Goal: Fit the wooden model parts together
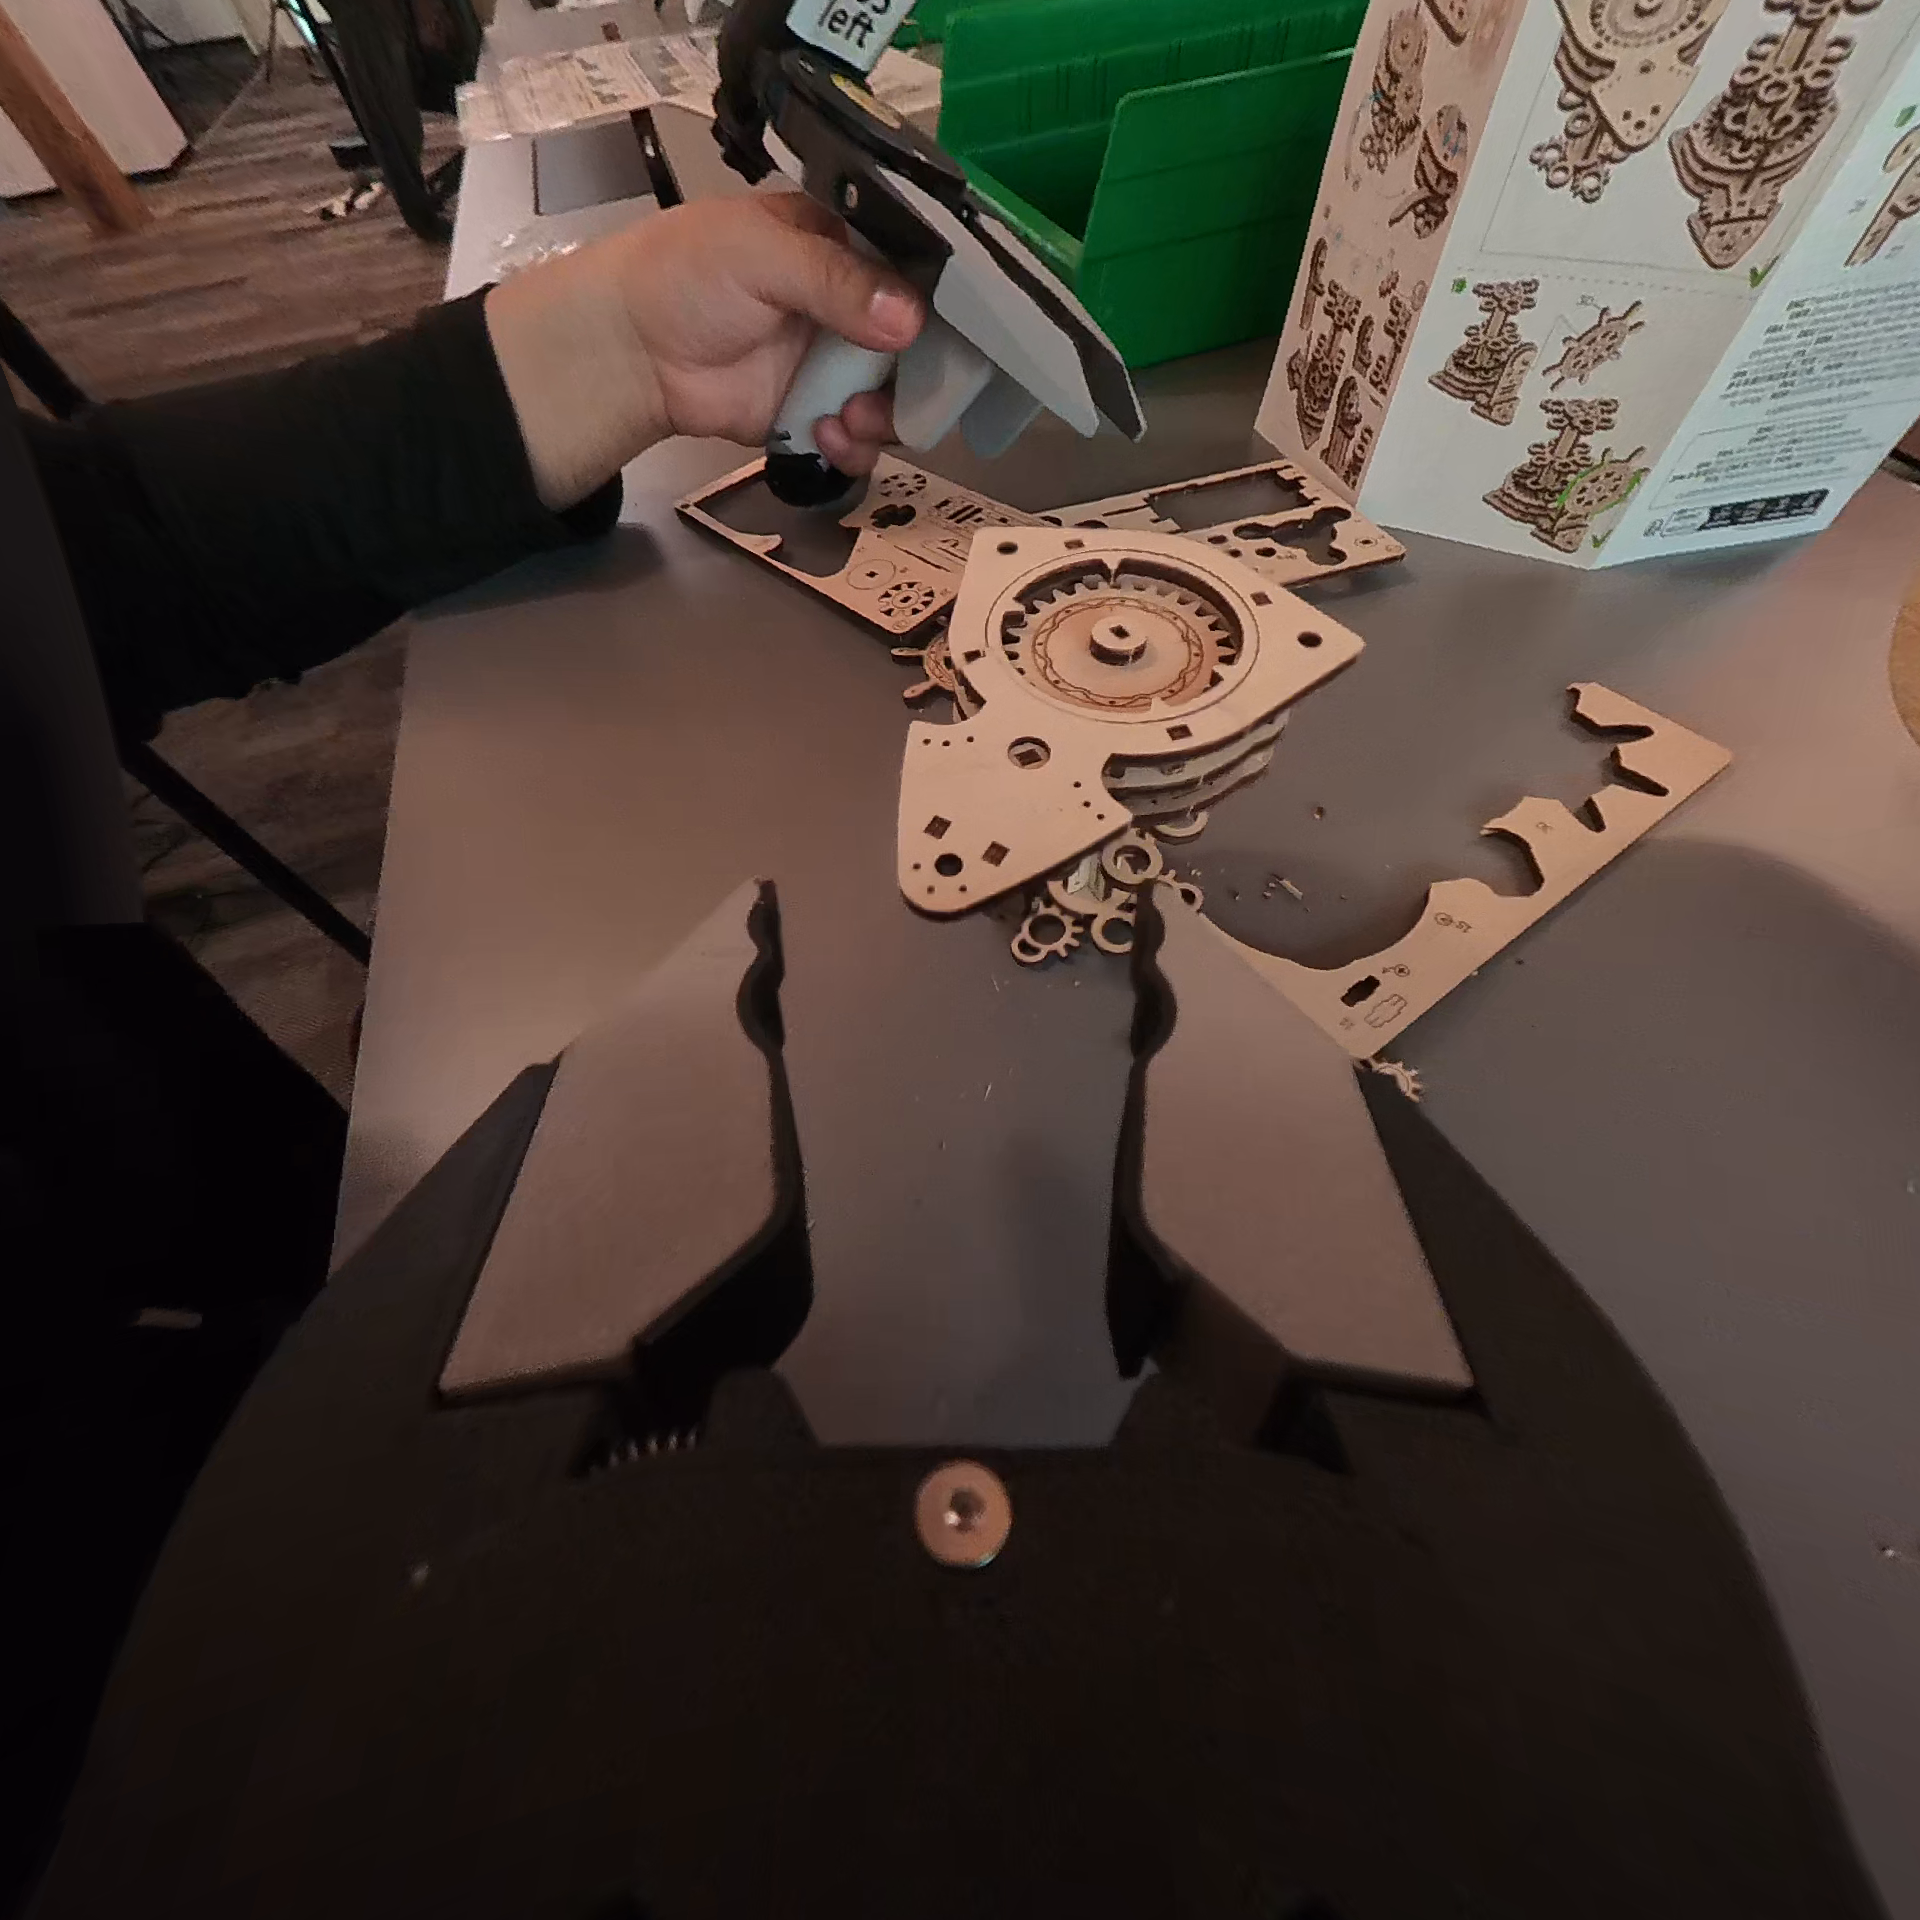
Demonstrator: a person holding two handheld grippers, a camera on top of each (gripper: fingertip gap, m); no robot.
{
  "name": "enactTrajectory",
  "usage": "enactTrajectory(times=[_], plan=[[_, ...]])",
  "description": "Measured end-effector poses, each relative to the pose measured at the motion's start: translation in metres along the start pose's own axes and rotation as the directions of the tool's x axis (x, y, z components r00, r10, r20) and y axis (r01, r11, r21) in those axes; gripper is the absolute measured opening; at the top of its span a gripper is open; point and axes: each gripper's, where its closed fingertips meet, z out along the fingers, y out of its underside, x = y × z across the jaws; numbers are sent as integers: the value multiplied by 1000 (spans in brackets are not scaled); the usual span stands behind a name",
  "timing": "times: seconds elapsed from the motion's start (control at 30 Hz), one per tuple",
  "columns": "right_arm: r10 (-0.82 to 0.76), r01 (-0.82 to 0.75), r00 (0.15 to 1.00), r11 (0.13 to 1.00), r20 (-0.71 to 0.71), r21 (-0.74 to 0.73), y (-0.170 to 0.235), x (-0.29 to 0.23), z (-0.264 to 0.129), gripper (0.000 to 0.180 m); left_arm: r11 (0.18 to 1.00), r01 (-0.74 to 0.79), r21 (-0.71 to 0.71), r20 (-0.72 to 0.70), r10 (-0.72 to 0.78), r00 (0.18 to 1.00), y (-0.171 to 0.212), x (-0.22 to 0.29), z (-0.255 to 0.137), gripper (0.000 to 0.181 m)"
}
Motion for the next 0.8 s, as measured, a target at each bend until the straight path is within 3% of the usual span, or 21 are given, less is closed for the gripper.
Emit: enactTrajectory(times=[0.4, 0.5, 0.8], plan=[[-14, 12, 997, 1000, 78, 29, 3, 13, -5, 77, 989, -115, -98, -65, 109, 992, 14, 24, 22, 25], [-42, 42, 999, 999, 32, 13, 7, 24, -5, 76, 982, -140, -123, -60, 133, 989, 20, 24, 26, 23], [-98, 99, 994, 995, -40, 11, 6, 32, -10, 72, 990, -142, -16, -75, 140, 987, 2, 31, 18, 22]])
